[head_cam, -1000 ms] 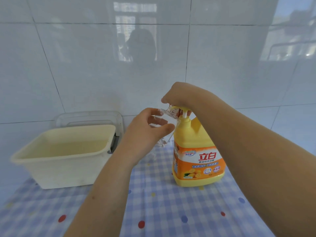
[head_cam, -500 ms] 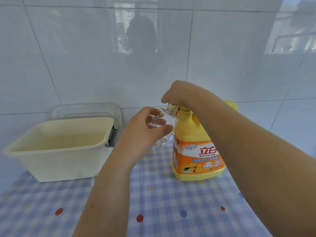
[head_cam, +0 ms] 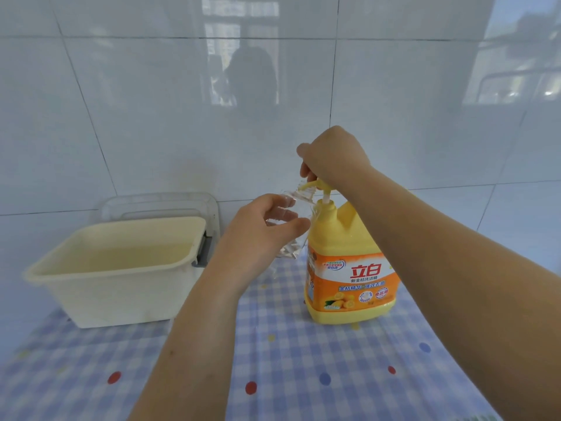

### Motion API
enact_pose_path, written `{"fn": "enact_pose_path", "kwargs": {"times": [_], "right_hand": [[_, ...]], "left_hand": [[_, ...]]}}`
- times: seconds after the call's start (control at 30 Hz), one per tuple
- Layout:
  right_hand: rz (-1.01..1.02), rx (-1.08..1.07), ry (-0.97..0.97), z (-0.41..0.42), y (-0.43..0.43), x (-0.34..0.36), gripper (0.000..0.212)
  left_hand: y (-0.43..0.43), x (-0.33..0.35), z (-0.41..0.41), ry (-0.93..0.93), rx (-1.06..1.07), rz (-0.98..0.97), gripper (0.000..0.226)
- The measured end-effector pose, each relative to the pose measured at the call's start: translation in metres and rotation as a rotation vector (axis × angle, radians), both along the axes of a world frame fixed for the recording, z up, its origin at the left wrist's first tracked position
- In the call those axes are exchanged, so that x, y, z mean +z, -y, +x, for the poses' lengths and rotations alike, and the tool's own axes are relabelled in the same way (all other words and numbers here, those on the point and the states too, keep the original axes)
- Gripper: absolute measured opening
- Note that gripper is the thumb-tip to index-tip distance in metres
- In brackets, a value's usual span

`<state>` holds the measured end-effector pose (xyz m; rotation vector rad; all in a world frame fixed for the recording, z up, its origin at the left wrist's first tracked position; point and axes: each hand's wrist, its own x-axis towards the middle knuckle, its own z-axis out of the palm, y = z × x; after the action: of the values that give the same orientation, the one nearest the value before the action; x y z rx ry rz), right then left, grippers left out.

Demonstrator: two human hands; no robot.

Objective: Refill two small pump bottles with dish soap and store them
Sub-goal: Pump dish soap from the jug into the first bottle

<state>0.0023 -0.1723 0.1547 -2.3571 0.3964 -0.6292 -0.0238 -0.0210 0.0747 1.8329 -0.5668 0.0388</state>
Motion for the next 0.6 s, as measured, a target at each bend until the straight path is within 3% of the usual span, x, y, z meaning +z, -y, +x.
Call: {"fn": "enact_pose_path", "kwargs": {"times": [0.27, 0.47, 0.6], "right_hand": [[-0.02, 0.113, 0.005, -0.015, 0.001, -0.004, 0.034], [-0.052, 0.039, 0.126, -0.032, 0.027, -0.013, 0.057], [-0.336, -0.148, 0.065, -0.037, 0.04, -0.028, 0.066]], "left_hand": [[0.001, 0.005, -0.006, 0.027, 0.033, 0.033, 0.035], [0.001, 0.008, -0.006, 0.037, 0.046, 0.068, 0.035], [0.001, 0.008, -0.006, 0.022, 0.042, 0.063, 0.038]]}}
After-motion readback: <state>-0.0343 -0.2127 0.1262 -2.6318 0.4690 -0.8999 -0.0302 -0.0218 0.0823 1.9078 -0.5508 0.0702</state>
